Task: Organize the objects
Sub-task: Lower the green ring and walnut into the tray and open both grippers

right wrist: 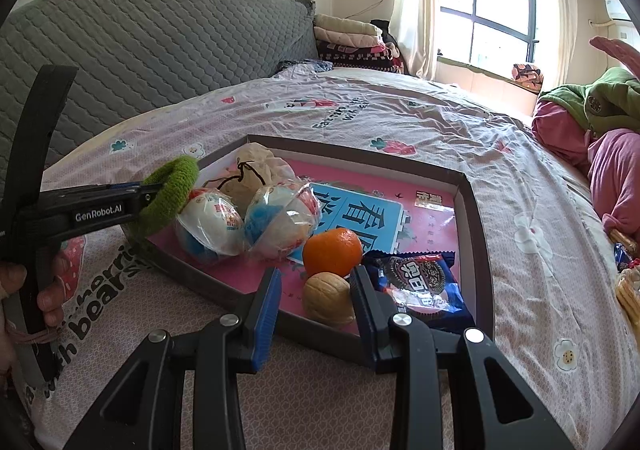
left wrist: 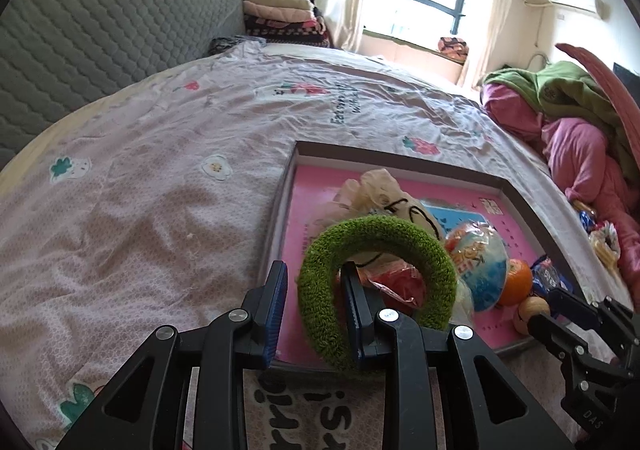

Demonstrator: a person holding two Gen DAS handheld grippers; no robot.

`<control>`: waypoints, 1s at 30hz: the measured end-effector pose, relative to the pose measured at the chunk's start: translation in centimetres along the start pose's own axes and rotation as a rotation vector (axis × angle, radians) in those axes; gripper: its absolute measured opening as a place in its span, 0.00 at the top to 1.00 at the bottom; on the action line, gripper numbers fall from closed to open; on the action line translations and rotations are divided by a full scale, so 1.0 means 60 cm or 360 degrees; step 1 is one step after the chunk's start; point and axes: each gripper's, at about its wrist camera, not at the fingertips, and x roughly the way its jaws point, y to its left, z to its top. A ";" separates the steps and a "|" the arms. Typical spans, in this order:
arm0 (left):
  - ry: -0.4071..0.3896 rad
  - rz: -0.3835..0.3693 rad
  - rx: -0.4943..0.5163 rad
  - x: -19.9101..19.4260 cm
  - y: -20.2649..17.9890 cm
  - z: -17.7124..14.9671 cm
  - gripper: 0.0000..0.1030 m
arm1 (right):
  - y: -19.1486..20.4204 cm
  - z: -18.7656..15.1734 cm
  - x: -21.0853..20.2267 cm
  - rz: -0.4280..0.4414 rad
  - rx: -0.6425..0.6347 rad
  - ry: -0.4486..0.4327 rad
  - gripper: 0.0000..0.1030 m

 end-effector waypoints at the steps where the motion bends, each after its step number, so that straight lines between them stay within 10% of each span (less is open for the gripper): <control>1: 0.0000 0.0009 0.0002 0.001 0.000 0.000 0.70 | 0.000 0.000 0.000 0.0000 0.0000 0.0000 0.65; 30: 0.0069 -0.0016 0.0060 0.000 -0.011 -0.003 0.58 | -0.005 -0.002 -0.001 0.0000 0.0026 0.0009 0.63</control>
